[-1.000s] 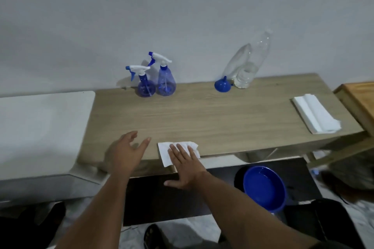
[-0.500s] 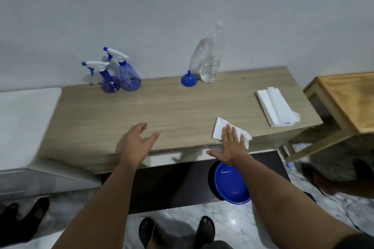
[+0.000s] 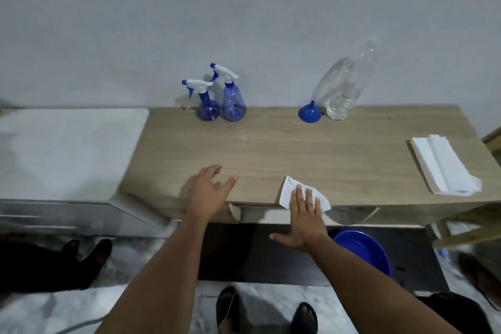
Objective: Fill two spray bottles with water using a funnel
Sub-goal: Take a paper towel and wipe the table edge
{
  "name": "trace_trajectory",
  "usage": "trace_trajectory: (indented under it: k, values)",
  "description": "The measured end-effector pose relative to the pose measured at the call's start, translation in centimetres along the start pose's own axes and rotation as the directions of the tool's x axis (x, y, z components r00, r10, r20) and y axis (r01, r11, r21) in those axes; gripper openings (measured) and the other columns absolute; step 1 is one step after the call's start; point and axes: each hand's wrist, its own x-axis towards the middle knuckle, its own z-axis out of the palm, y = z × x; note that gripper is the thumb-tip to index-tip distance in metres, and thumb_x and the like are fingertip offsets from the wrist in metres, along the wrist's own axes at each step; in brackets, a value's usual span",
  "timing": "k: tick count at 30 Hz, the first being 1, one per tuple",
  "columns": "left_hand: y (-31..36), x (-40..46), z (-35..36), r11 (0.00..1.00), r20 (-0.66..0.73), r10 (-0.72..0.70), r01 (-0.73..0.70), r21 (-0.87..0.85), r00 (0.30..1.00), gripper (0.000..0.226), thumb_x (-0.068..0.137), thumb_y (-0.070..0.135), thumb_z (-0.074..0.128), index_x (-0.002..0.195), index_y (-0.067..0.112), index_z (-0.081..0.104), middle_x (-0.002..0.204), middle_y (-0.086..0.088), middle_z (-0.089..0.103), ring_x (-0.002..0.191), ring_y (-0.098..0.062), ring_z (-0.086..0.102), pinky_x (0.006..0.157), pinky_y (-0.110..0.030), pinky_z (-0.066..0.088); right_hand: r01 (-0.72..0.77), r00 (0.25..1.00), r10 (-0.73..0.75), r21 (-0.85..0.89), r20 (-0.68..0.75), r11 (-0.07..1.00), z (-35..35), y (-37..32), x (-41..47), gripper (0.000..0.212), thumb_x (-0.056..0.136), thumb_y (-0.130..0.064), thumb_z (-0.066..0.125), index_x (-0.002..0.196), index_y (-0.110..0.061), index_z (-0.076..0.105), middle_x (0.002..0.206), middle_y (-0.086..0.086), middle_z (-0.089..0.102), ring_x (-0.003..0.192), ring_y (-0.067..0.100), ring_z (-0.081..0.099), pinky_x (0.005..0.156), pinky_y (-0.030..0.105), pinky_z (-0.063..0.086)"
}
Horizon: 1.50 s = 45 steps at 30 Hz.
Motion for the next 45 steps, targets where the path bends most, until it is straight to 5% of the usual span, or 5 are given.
trace_trajectory:
  k: [17, 23, 30, 36, 45]
  values:
    - [-19.2, 6.2, -18.7, 0.974, -0.174, -0.225, 0.218, -0.057, 0.959, 0.047, 0.087, 0.052, 0.073, 0.124, 0.023, 0.066, 0.119, 0.009, 0.067, 0.112, -0.011, 0.064, 0.101, -0.039, 0.052, 0.495, 0.857, -0.511, -0.165, -0.071, 0.853, -1.5, -34.2, 12.4, 0.074, 0.101, -0.007, 0.046, 0.167, -0.004, 0.012, 0.178, 0.012, -0.002, 0.164, 0.036, -0.001, 0.132, 0.051, -0.003]
    - [-22.0, 5.7, -21.2, 0.945, -0.172, -0.304, 0.272, -0.182, 0.937, 0.048, 0.085, 0.052, 0.075, 0.124, 0.025, 0.065, 0.114, 0.011, 0.067, 0.108, -0.008, 0.062, 0.097, -0.031, 0.050, 0.339, 0.941, -0.304, 0.495, -0.153, 0.800, -5.8, -39.8, 12.4, 0.030, 0.091, -0.025, 0.065, 0.117, -0.021, 0.079, 0.119, 0.001, 0.078, 0.109, 0.019, 0.072, 0.089, 0.032, 0.054]
    - [-16.4, 8.5, -16.7, 0.899, 0.160, -0.279, 0.316, -0.305, 0.947, 0.042, 0.078, 0.070, 0.064, 0.110, 0.043, 0.064, 0.115, 0.007, 0.070, 0.106, -0.018, 0.068, 0.098, -0.041, 0.055, -0.315, 0.937, -0.198, 0.941, 0.287, -0.126, -11.8, -32.8, 8.3, 0.021, 0.098, -0.002, 0.057, 0.109, 0.000, 0.075, 0.082, 0.015, 0.073, 0.069, 0.028, 0.071, 0.067, 0.034, 0.055]
    - [-5.8, 7.7, -9.7, 0.847, 0.517, -0.108, 0.351, -0.399, 0.849, 0.051, 0.089, 0.030, 0.077, 0.134, 0.034, 0.054, 0.117, -0.007, 0.069, 0.103, -0.027, 0.071, 0.084, -0.042, 0.062, -0.335, 0.923, 0.100, 0.906, 0.370, -0.260, -13.0, -21.1, 5.4, 0.038, 0.085, -0.012, 0.073, 0.118, 0.006, 0.074, 0.114, 0.026, 0.075, 0.107, 0.043, 0.071, 0.100, 0.051, 0.056]
    - [11.7, 1.7, 4.2, 0.959, 0.689, 0.231, -0.041, -0.280, 0.687, 0.021, 0.089, 0.007, 0.072, 0.104, 0.021, 0.076, 0.097, -0.006, 0.074, 0.086, -0.018, 0.069, 0.079, -0.024, 0.056, 0.072, 0.806, 0.577, 0.946, 0.131, -0.316, -12.2, -1.6, -7.1, 0.055, 0.092, -0.005, 0.073, 0.136, -0.033, 0.058, 0.105, 0.014, 0.075, 0.074, 0.024, 0.071, 0.062, 0.033, 0.060]
